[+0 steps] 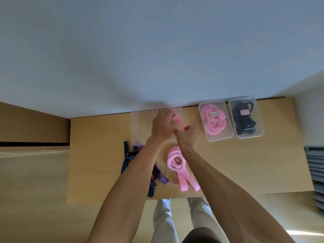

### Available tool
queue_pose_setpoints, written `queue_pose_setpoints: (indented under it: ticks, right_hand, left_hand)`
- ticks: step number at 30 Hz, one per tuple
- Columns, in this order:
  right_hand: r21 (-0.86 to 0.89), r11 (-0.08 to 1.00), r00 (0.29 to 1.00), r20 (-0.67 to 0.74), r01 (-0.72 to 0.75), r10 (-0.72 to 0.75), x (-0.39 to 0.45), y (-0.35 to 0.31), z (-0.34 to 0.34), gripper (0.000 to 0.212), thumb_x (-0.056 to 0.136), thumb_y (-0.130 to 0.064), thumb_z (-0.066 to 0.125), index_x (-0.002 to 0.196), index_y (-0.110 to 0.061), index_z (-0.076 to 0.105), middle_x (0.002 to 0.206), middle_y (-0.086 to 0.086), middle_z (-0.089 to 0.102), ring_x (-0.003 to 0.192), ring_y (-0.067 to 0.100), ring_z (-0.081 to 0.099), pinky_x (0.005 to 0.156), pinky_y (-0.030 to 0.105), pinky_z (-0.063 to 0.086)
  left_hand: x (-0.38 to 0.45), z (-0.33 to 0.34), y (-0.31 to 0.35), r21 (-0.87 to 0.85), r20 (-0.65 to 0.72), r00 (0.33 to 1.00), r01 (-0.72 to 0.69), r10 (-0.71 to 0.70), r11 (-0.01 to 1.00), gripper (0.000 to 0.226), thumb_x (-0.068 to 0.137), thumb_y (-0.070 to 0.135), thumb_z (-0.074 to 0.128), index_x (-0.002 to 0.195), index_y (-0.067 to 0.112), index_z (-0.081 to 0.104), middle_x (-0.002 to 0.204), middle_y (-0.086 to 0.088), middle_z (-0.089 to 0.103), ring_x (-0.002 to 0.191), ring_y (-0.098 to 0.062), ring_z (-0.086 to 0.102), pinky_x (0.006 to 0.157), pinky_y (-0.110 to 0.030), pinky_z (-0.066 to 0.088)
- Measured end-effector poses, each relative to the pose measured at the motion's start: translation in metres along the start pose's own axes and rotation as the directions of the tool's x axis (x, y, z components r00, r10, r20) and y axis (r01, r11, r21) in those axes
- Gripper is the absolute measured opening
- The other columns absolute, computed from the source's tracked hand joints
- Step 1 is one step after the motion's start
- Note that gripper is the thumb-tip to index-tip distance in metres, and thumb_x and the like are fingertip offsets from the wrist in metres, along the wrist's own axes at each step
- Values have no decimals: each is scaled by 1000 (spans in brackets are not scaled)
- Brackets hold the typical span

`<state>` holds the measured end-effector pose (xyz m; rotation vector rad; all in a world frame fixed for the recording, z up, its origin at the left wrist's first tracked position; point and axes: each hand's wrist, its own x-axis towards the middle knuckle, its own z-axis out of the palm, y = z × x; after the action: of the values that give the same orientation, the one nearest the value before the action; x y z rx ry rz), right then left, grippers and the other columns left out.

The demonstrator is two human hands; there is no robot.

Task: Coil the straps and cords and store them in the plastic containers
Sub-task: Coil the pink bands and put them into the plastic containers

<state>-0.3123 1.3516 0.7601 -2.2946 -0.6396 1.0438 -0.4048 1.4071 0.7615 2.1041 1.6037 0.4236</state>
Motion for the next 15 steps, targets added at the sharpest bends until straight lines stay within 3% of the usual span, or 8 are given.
queue_pose_setpoints:
  ticks: [3, 6, 9, 12, 15]
  right_hand:
    - [-166, 985, 999, -17, 46, -49, -4, 3, -4, 24, 85, -34, 67, 90, -14, 55, 77, 4, 56, 68, 26, 54, 60, 33, 41]
    - [-366, 928, 997, -9, 73, -82, -7, 4, -11, 20, 86, -32, 64, 91, -12, 61, 76, 4, 55, 69, 26, 51, 61, 32, 39]
    - [-458, 882, 993, 42, 114, -107, -5, 0, -13, 21, 88, -31, 62, 85, -11, 68, 78, 9, 66, 71, 29, 59, 60, 33, 44]
    - [-595, 781, 982, 131, 188, -137, -5, -5, -8, 20, 89, -26, 58, 81, -10, 69, 80, 10, 67, 66, 29, 54, 58, 30, 35]
    - [-639, 714, 958, 178, 285, -223, -4, -4, -3, 6, 88, -17, 61, 91, -14, 65, 89, 6, 66, 77, 29, 58, 62, 31, 34]
  left_hand:
    - [-13, 2, -5, 66, 35, 995, -97, 95, 993, 12, 88, 9, 60, 98, 10, 67, 110, -1, 67, 107, -22, 59, 76, -30, 55]
    - [-20, 1, -9, 100, 162, 979, -139, 121, 985, 29, 98, 23, 57, 122, 12, 65, 131, 1, 61, 125, -19, 52, 96, -30, 53]
    - [-20, -5, -10, 157, 123, 989, -101, 82, 982, 28, 93, 24, 60, 116, 12, 69, 125, -5, 65, 115, -24, 57, 85, -32, 56]
    - [-17, -12, -15, 249, 97, 995, -48, 24, 967, 28, 83, 12, 76, 111, 12, 72, 115, -10, 67, 103, -29, 62, 78, -37, 56]
    - [-15, -17, -19, 230, 133, 991, -43, 12, 972, 26, 84, 11, 74, 109, 5, 73, 109, -15, 70, 90, -32, 66, 74, -41, 56]
